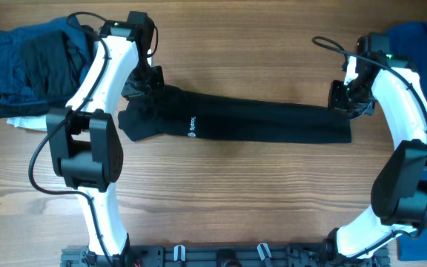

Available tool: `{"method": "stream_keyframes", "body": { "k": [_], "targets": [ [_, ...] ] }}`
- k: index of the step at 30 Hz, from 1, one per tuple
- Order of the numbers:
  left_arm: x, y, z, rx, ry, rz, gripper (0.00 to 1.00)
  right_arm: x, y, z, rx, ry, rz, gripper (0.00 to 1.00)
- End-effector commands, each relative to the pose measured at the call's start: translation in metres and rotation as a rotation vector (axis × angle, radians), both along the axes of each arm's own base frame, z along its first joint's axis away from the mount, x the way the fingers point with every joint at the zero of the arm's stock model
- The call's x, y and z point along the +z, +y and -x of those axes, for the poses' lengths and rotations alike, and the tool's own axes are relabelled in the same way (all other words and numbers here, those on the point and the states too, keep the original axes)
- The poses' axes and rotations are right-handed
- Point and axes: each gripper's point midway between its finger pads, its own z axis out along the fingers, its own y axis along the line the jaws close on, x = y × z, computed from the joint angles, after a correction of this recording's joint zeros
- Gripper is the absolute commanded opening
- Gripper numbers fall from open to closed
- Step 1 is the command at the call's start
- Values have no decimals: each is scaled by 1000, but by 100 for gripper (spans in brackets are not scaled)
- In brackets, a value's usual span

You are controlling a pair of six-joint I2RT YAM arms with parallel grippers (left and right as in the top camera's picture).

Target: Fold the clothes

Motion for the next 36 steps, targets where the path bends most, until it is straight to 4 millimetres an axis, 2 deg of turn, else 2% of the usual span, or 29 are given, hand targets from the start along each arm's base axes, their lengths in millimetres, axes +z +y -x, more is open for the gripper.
{"method": "stream_keyframes", "body": {
  "k": [1,7,10,11,12,13,14,16,17,18,22,26,28,30,31,34,36],
  "targets": [
    [4,8,3,53,-18,-23,4,-26,-7,6,-30,26,31,4],
    [-14,8,8,53,-5,-26,5,-47,-8,5,-31,-13,41,4],
    [-24,9,10,53,1,-26,10,-52,-11,5,-34,-20,59,4],
    [-27,9,11,53,3,-27,18,-54,-11,5,-34,-26,60,4],
    [-31,9,12,53,4,-27,31,-56,-11,4,-34,-31,60,5],
    [-33,9,13,53,4,-27,41,-56,-11,3,-35,-40,61,9],
    [-35,9,14,52,7,-28,47,-56,-12,0,-35,-52,63,22],
    [-34,11,12,48,-1,-35,48,-52,-15,-10,-38,-94,75,28],
    [-30,14,9,50,-17,-47,47,-50,-15,-14,-39,-107,78,34],
    [-24,17,6,54,-32,-57,46,-45,-17,-20,-41,-122,78,35],
    [18,22,-13,77,-138,-41,47,-13,-17,-35,-41,-169,70,42],
    [67,14,-31,80,-299,24,50,30,14,-46,52,-245,-90,51],
    [81,4,-36,72,-347,86,49,42,25,-45,75,-271,-146,53],
    [86,-7,-40,62,-367,149,45,48,37,-41,93,-275,-216,53],
    [85,-10,-40,58,-365,170,40,49,44,-39,102,-269,-251,45],
    [72,-24,-41,44,-325,231,19,43,63,-32,130,-242,-339,8],
    [61,-36,-40,33,-292,276,8,36,70,-29,143,-227,-349,4]
  ]
}}
